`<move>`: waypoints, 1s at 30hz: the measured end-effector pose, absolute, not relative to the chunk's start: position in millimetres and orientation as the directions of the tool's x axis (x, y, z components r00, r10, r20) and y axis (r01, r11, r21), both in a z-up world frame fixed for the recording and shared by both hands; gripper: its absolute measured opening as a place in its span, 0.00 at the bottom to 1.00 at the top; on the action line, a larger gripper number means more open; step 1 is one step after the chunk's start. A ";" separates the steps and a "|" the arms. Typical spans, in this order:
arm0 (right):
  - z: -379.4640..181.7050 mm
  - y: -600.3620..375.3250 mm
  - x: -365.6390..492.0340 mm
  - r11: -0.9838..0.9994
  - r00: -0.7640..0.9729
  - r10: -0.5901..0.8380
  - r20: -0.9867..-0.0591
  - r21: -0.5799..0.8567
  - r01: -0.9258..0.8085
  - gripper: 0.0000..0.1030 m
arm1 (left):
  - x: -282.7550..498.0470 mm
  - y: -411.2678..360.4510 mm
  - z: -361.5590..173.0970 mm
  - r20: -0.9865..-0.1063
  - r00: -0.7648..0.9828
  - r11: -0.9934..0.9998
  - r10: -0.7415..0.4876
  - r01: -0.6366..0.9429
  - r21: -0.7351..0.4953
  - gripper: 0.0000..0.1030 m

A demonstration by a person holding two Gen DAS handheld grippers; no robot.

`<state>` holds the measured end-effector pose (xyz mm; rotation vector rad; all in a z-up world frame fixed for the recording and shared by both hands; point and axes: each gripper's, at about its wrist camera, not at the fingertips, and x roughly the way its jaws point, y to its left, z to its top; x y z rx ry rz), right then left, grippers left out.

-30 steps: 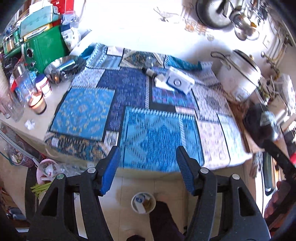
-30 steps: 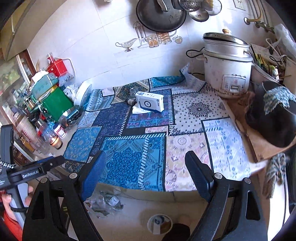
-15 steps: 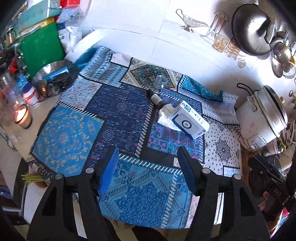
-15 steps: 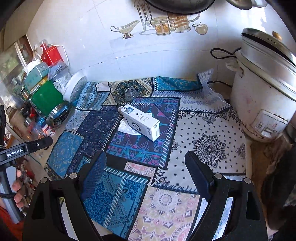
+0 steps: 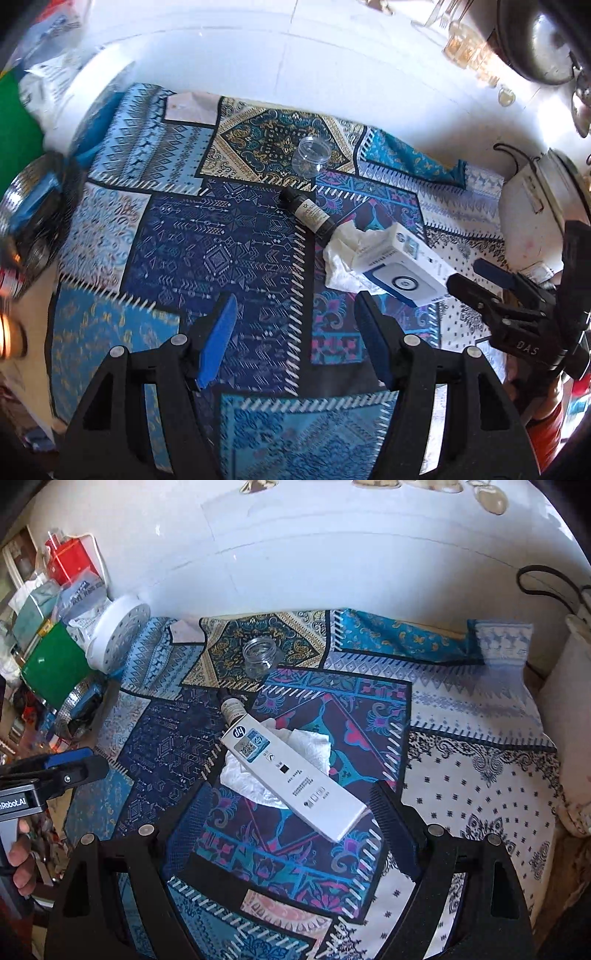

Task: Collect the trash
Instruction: 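Grasp the white HP box with the right tool while the left tool grasps the tissue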

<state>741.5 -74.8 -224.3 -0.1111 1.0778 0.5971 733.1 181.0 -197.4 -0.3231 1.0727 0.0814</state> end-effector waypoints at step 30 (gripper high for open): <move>-213.6 -165.7 735.5 0.901 0.375 0.410 -0.831 0.305 -0.308 0.28 | 851.2 109.4 -298.2 -0.904 0.352 0.941 -0.244 -0.141 -0.309 0.63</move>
